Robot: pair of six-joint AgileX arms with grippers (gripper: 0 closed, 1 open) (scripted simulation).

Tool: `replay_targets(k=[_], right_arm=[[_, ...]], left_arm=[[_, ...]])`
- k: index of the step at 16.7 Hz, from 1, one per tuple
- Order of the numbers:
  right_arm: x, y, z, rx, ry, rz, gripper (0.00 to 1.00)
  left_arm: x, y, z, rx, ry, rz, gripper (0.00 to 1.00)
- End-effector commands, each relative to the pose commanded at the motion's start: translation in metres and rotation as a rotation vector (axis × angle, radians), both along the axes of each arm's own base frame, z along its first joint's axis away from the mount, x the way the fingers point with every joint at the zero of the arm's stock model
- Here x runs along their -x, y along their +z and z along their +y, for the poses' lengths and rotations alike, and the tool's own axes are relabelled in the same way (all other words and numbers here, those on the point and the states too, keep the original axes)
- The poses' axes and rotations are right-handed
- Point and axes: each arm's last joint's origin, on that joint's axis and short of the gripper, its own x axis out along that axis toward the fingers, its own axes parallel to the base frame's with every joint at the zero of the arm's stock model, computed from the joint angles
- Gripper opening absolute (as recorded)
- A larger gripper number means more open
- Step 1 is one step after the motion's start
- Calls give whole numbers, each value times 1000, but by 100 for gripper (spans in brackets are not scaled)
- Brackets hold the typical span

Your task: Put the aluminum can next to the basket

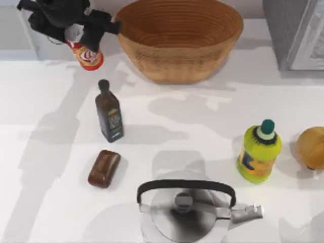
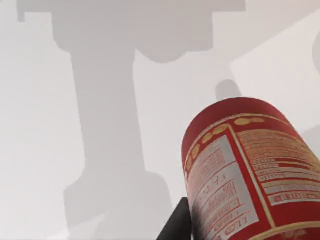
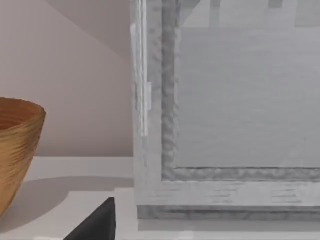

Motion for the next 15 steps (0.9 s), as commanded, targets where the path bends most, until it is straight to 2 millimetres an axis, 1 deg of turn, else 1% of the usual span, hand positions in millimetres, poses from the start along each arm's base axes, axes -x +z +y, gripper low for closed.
replay_targets(k=[2,4,5,7,9,11,12,13,15], right_arm=[[0,0,0,0,0,0,100],[0,0,0,0,0,0,100],[0,0,0,0,0,0,100],[0,0,0,0,0,0,100],[0,0,0,0,0,0,100],[0,0,0,0,0,0,100],[0,0,0,0,0,0,100],[0,0,0,0,0,0,100],[0,0,0,0,0,0,100]], left_arm=[[6,2,-46,41,76,39,0],[15,-9,-92,55,153,100,0],[20,-18,-113,51,192,132,0],[31,-43,-152,24,269,195,0],[42,-69,-183,-16,332,242,0],[52,-91,-205,-53,375,268,0],[55,-99,-212,-67,387,276,0],[58,-104,-216,-75,395,280,0],[58,-105,-217,-77,398,281,0]])
